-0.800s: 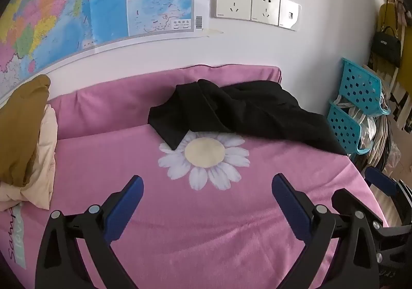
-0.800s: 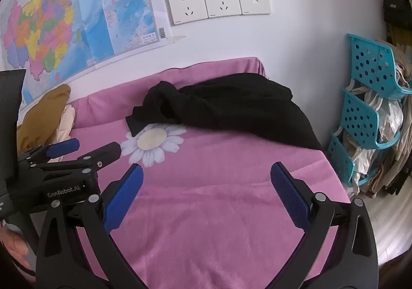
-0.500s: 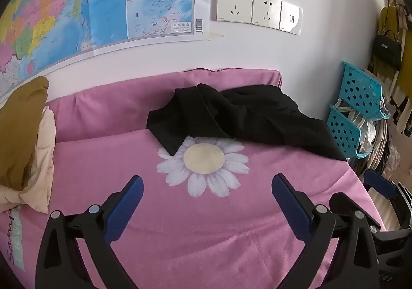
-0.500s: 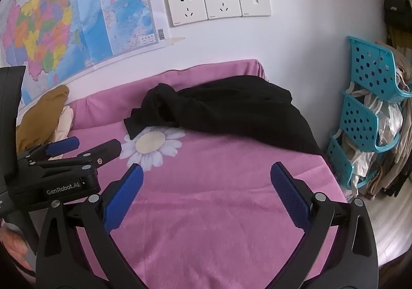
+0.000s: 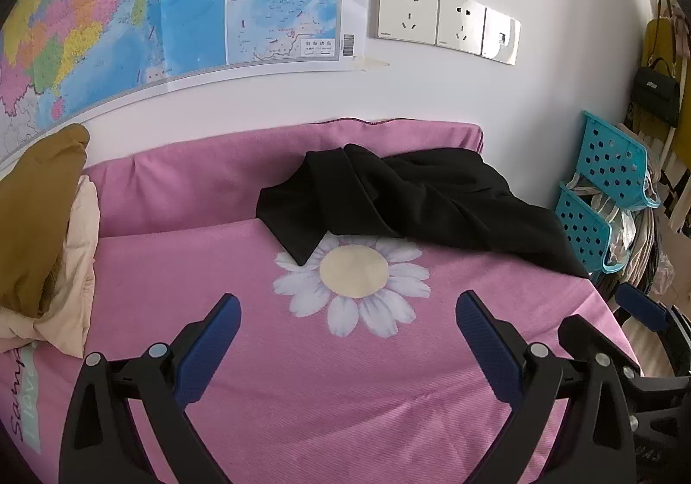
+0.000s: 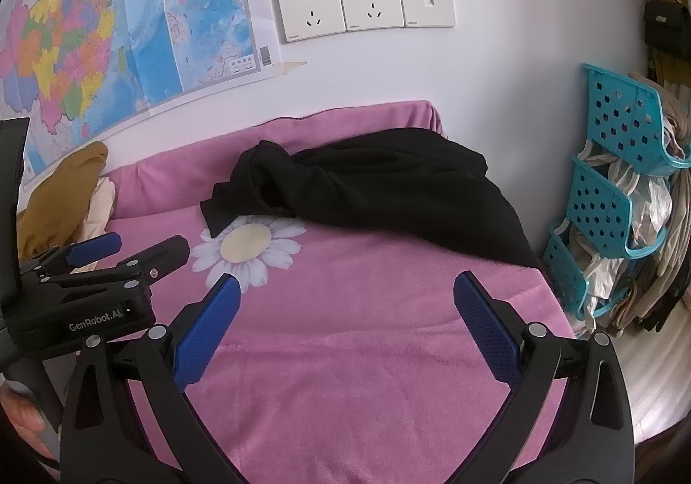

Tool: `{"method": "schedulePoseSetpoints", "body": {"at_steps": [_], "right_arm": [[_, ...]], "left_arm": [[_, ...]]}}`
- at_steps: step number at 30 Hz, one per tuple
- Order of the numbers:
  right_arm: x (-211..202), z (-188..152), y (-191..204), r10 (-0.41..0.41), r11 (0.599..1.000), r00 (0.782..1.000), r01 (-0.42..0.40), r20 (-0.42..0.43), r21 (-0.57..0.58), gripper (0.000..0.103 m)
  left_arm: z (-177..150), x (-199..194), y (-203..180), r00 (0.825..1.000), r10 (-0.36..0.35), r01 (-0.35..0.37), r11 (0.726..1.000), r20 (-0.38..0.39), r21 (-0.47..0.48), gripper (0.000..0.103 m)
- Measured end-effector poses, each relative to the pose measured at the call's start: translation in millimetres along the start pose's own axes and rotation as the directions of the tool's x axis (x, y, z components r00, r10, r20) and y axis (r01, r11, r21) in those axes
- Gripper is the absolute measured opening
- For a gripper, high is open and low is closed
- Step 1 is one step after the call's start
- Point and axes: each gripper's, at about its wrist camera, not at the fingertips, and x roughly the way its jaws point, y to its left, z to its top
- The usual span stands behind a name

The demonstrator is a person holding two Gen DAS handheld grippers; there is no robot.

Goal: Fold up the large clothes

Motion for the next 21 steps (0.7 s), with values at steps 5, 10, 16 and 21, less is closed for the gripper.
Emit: {"method": "schedulePoseSetpoints", "body": {"at_steps": [5,10,16,21], "right_arm": [[1.6,1.1,2.2,-0.005,1.0,1.0,0.005,0.003,-0.009,0.098],[1.4,1.5,2.9,-0.006,1.0,1.0,0.006,0.006,-0.015,0.098],[2.1,2.9,4.8,-0.006,1.0,1.0,0.006,0.007,-0.019,0.098],[2.3,3.4,5.8,-0.008,1.0,1.0,0.008,0.007,-0.022,0.098]], "left_arm": [[0.7,1.2,1.7,1.0,0.003,-0.003,1.0,-0.004,-0.002,0.097],[1.1,1.1,2.2,1.0,0.004,-0.004,1.0,-0.003,-0.003,0.097],[1.2,2.9,2.3,1.0,0.003,-0.003,1.0,-0.003,-0.004,0.097],[0.0,3.1,3.6,1.0,0.003,-0.003,1.0,-0.005,-0.007,0.097]]}}
